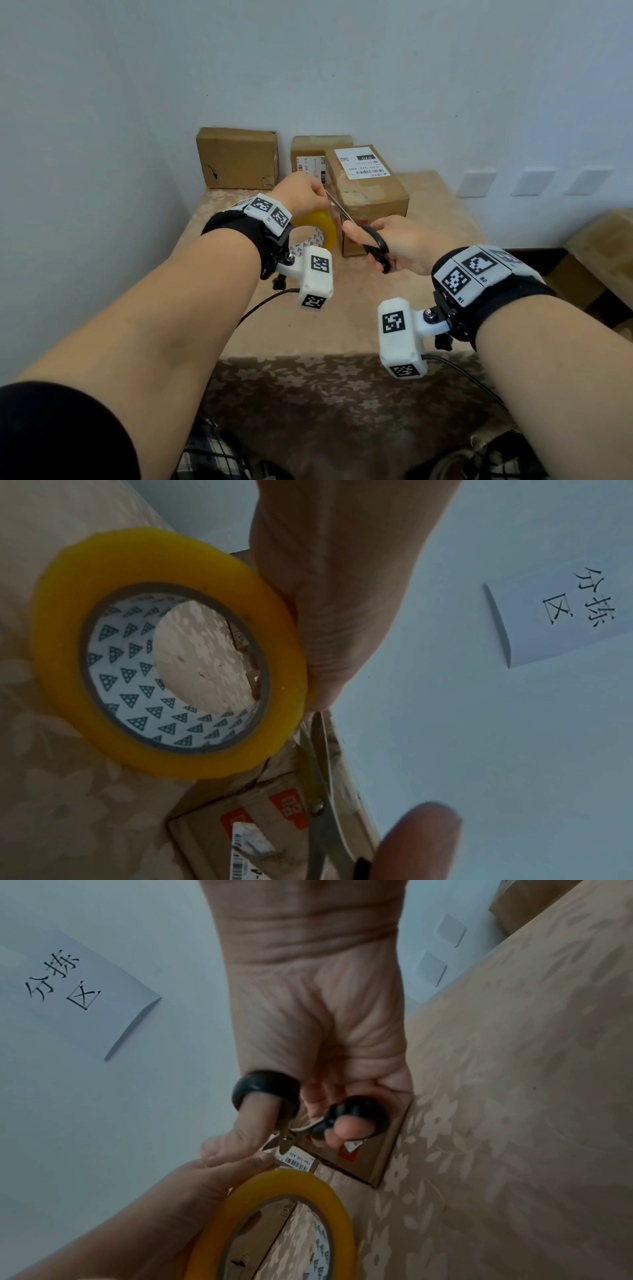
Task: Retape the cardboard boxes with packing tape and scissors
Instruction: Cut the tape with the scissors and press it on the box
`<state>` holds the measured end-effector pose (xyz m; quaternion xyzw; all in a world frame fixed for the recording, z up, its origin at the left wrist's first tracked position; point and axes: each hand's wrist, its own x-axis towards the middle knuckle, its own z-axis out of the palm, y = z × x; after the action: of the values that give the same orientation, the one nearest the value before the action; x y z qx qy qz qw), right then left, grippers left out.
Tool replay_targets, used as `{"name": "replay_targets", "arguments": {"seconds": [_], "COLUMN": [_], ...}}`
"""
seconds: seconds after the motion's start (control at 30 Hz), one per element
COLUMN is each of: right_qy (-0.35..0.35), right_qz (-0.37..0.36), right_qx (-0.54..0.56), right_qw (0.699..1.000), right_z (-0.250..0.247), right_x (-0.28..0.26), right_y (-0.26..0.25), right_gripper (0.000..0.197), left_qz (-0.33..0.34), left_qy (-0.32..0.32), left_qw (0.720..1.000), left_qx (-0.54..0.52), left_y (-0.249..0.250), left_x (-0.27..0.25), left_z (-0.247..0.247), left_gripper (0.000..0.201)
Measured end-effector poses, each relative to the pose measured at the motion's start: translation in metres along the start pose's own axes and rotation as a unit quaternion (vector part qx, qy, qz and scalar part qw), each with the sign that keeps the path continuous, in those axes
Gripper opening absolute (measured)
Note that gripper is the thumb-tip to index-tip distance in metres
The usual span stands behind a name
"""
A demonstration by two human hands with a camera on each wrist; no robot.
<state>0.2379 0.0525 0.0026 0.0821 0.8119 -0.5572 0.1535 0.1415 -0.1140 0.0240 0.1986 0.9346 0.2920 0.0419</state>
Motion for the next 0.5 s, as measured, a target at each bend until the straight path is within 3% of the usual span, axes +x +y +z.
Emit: {"name": "replay_targets", "arguments": {"seconds": [0.23, 0.33, 0.5], "right_qy": [0.012, -0.016, -0.028], "right_qz": [0.007, 0.025, 0.008], "right_qx": [-0.078, -0.225, -0.375], "right_qw": [0.997, 0.974, 0.927], "right_z": [-0.015, -0.017, -0.001], "right_x": [-0.003, -0.007, 0.003], "right_y": [0.011, 0.011, 0.015], "right_gripper": [0.059, 0.060, 0.046], "left_qz": [0.003, -0.004, 0.014], "left_qy": [0.044, 0.073, 0.126], "left_qw": [0.999, 0.997, 0.991], "left_qx": [0.007, -0.006, 0.030], "left_y": [-0.016, -0.029, -0.038], "left_x": [-0.009, -0.018, -0.030], "left_z": [-0.009, -0.017, -0.023], "left_gripper": [0.008, 0.009, 0.014]}}
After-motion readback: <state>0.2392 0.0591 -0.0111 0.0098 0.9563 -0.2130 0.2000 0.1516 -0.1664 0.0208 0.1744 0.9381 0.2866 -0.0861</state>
